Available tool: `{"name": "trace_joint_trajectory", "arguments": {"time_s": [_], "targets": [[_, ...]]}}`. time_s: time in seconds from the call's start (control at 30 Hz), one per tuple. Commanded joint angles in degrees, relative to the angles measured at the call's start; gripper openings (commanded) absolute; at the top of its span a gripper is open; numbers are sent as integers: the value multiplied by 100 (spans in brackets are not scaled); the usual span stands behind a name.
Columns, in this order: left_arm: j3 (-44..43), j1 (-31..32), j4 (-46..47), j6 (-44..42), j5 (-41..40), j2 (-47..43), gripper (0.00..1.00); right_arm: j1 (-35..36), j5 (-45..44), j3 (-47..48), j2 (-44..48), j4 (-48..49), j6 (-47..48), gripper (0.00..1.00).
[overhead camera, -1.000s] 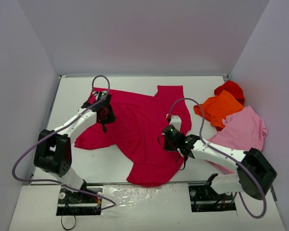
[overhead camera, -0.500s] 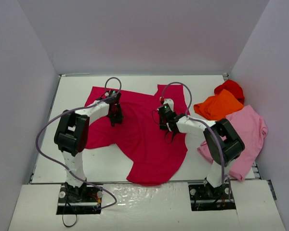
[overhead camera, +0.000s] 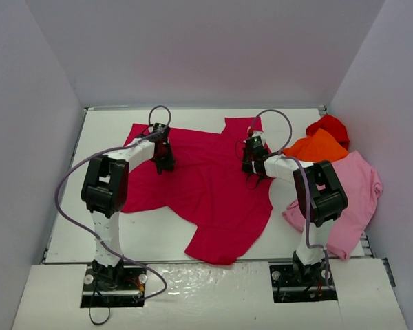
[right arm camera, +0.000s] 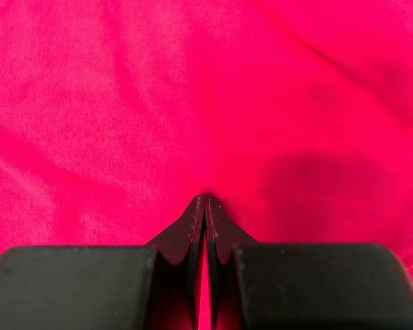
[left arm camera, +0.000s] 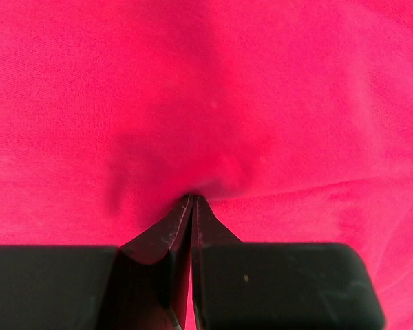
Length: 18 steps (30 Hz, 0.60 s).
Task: Fold and stack the t-shirts
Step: Flatten out the tshirt
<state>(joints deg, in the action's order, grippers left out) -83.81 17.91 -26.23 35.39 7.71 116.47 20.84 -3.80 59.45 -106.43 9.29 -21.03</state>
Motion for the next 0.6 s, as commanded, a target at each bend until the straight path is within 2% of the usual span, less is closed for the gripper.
{"name": "trace_joint_trajectory", "arguments": {"time_s": [0.0, 0.23, 0.4, 0.47, 0.57], "targets": [[-7, -258, -304, -249, -316, -275, 0, -142, -69, 160, -385, -147, 165, 0], [49, -355, -456, -398, -791, -366, 0, -274, -20, 214, -548, -144, 210, 0], [62, -358, -237, -373, -470, -285, 0, -275, 21, 208, -590, -121, 215, 0], [168, -358, -21, -418, -433, -327, 7, -274, 13, 178, -554, -92, 235, 0], [482, -352, 390, -436, -505, -606, 24, -274, 19, 130, -476, -25, 254, 0]]}}
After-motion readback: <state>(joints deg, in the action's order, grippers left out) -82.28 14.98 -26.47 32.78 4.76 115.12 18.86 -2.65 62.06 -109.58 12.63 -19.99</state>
